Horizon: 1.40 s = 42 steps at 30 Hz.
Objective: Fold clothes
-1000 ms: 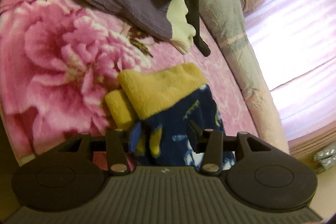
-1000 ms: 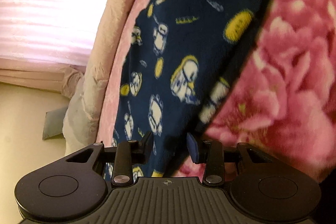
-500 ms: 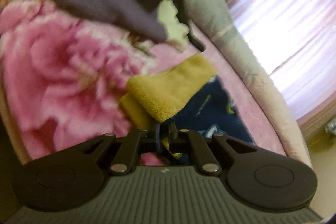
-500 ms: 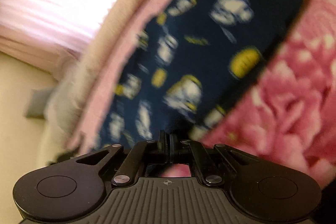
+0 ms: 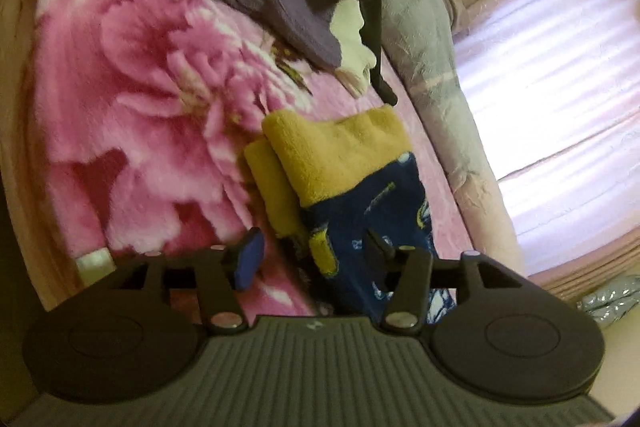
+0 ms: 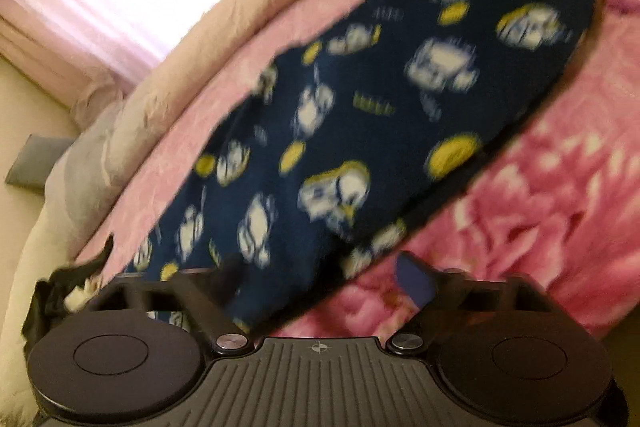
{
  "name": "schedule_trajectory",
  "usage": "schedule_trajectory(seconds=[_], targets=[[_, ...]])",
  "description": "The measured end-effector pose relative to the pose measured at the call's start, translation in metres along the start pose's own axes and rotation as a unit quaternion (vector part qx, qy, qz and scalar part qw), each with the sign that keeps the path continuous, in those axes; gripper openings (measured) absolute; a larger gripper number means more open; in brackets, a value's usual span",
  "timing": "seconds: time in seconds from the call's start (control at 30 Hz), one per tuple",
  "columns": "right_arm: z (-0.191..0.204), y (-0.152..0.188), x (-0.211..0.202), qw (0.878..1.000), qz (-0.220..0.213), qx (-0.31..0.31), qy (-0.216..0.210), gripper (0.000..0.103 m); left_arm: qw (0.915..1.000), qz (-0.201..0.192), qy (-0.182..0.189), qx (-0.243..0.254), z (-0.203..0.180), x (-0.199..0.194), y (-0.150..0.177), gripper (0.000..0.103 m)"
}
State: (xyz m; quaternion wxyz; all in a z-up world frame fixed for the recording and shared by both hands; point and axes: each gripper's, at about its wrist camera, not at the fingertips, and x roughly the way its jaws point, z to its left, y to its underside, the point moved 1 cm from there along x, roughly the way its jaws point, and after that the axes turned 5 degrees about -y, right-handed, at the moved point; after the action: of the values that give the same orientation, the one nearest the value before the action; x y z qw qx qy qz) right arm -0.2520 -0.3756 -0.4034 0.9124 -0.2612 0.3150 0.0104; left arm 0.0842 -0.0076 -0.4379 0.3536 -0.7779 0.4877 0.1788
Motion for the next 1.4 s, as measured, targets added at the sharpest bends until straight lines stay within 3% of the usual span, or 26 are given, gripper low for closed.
schedule_trajectory(seconds=[0.23, 0.33, 0.43, 0.5, 0.6, 0.7, 0.77, 0.9, 1.0, 1.1, 1.13, 1.17, 1.23, 1.27, 1.4], targets=[[-0.016, -0.005, -0.009, 0.998, -0.004, 0.064, -0.023, 0.085, 0.9998, -0.015, -0.007, 0.004, -0.014, 0.021, 0.0, 0.048], [-0.023, -0.006, -0.01, 0.997, -0.003, 0.075, -0.018, 0.085, 0.9993, -0.024, -0.021, 0.021, -0.022, 0.026, 0.002, 0.018], [-0.029, -0.008, -0.017, 0.997, -0.005, 0.079, -0.018, 0.085, 0.9968, -0.033, -0.034, 0.064, -0.04, 0.025, -0.003, 0.013], [-0.033, -0.012, -0.023, 0.997, -0.01, 0.081, -0.016, 0.085, 0.9894, -0.048, -0.044, 0.13, -0.066, 0.021, -0.004, 0.012], [-0.04, -0.02, -0.032, 0.996, -0.021, 0.083, -0.012, 0.085, 0.9657, -0.073, -0.038, 0.246, -0.117, 0.012, 0.003, 0.012], [-0.045, -0.029, -0.038, 0.996, -0.033, 0.086, -0.013, 0.085, 0.932, -0.085, 0.007, 0.352, -0.178, 0.004, 0.025, 0.012], [-0.048, -0.035, -0.042, 0.995, -0.042, 0.088, -0.015, 0.085, 0.9033, -0.084, 0.043, 0.418, -0.216, 0.002, 0.054, 0.012], [-0.052, -0.047, -0.046, 0.994, -0.055, 0.09, -0.02, 0.085, 0.8241, -0.069, 0.125, 0.548, -0.271, -0.007, 0.143, 0.012], [-0.055, -0.053, -0.047, 0.994, -0.061, 0.09, -0.023, 0.085, 0.7639, -0.016, 0.185, 0.618, -0.282, -0.01, 0.222, 0.014], [-0.056, -0.056, -0.043, 0.994, -0.061, 0.09, -0.023, 0.085, 0.6966, 0.062, 0.179, 0.692, -0.265, 0.01, 0.301, 0.022], [-0.056, -0.057, -0.042, 0.994, -0.06, 0.091, -0.024, 0.085, 0.6789, 0.082, 0.162, 0.712, -0.257, 0.017, 0.321, 0.022], [-0.056, -0.058, -0.041, 0.994, -0.057, 0.09, -0.026, 0.085, 0.6711, 0.089, 0.147, 0.721, -0.249, 0.019, 0.332, 0.022], [-0.052, -0.059, -0.037, 0.994, -0.054, 0.085, -0.033, 0.085, 0.6796, 0.087, 0.146, 0.714, -0.241, 0.014, 0.331, 0.026], [-0.05, -0.06, -0.036, 0.995, -0.053, 0.08, -0.037, 0.085, 0.6879, 0.09, 0.148, 0.705, -0.238, 0.011, 0.327, 0.029], [-0.034, -0.059, -0.022, 0.996, -0.036, 0.061, -0.063, 0.085, 0.7527, 0.129, 0.177, 0.621, -0.243, -0.004, 0.279, 0.03]])
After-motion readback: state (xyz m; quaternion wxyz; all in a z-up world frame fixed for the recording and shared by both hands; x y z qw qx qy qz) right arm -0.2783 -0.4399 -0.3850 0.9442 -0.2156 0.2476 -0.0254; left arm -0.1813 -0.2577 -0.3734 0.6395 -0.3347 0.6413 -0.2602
